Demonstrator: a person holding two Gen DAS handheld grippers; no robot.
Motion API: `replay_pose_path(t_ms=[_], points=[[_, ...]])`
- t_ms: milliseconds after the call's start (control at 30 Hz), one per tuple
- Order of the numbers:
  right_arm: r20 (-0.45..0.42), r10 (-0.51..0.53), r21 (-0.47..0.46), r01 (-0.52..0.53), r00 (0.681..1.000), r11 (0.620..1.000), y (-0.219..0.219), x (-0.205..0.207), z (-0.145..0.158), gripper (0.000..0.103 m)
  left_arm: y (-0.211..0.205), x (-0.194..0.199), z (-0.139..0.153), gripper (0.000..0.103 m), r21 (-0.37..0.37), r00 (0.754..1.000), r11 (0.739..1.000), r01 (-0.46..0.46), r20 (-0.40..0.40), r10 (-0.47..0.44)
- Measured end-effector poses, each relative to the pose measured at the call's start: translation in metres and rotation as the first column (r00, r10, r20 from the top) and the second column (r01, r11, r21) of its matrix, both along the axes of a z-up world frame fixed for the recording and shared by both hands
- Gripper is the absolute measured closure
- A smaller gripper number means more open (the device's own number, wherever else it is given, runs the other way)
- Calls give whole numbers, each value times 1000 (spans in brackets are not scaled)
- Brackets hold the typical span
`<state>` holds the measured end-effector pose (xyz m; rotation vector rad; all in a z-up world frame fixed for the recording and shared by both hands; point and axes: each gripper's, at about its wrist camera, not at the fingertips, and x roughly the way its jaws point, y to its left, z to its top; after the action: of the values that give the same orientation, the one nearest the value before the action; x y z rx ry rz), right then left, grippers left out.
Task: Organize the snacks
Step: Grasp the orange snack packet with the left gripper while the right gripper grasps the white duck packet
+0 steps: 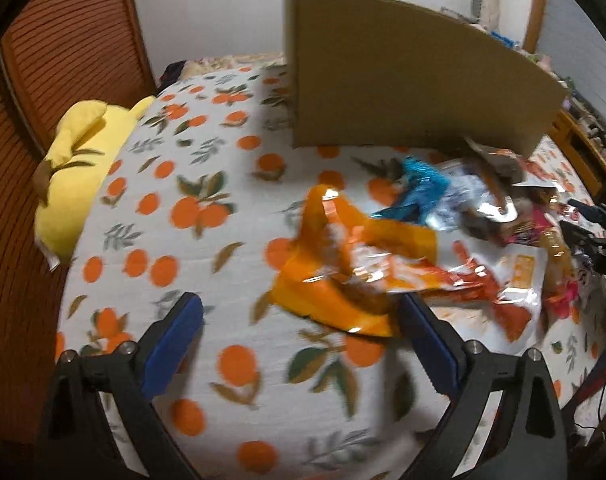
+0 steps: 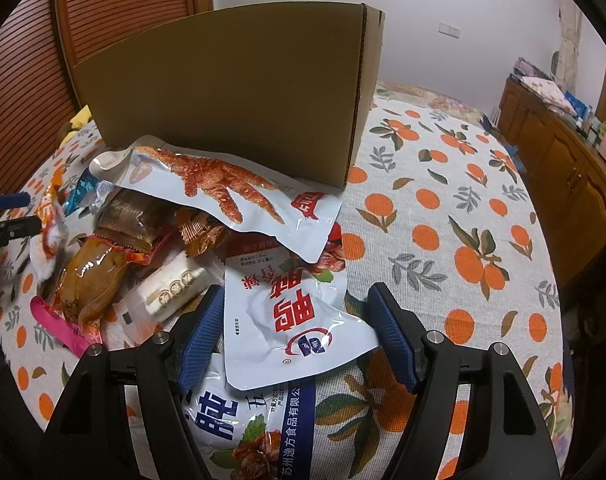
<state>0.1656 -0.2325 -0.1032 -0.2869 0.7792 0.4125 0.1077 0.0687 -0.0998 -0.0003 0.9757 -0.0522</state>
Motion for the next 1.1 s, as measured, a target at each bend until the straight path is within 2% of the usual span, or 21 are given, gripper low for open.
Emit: replay_pose_path(t_ms=[167,267,333,400,500,667,800,967,1100], points=[[0,-1,0,1,1000,1000,0,0,-1,28,-4,0,12,6,-30,1000,1000,3,24,-3],[0,-1,-1,1,1000,1000,0,0,0,28,-19,7,19,6,-61,998,997,45,37,-42],[0,-1,-1,1,1000,1000,0,0,0,28,-29,15,17,6,-55,998,997,61,25,-59],[0,-1,-1,1,1000,1000,0,0,-1,28,-35,21,11,4,-30,999,998,50,-4,-50],[-1,-2,-2,2,1000,1000,0,0,0,28,-31,19,9,4,-58,1000,998,22,-1,-22],[-2,-1,-2,1,1000,1000,1,0,0,28,-26,11,4,3,-39,1000,999,19,-7,-19],[0,-2,-3,2,1000,1000,1,0,0,28,-15,4,2,6,-61,1000,998,-16,-16,15],[-1,-2,-3,2,1000,1000,0,0,0,28,-17,-13,15,6,-211,999,977,-35,7,37],[-1,-2,-3,2,1000,1000,1,0,-1,28,-32,-14,8,6,-334,998,941,-59,-50,45]])
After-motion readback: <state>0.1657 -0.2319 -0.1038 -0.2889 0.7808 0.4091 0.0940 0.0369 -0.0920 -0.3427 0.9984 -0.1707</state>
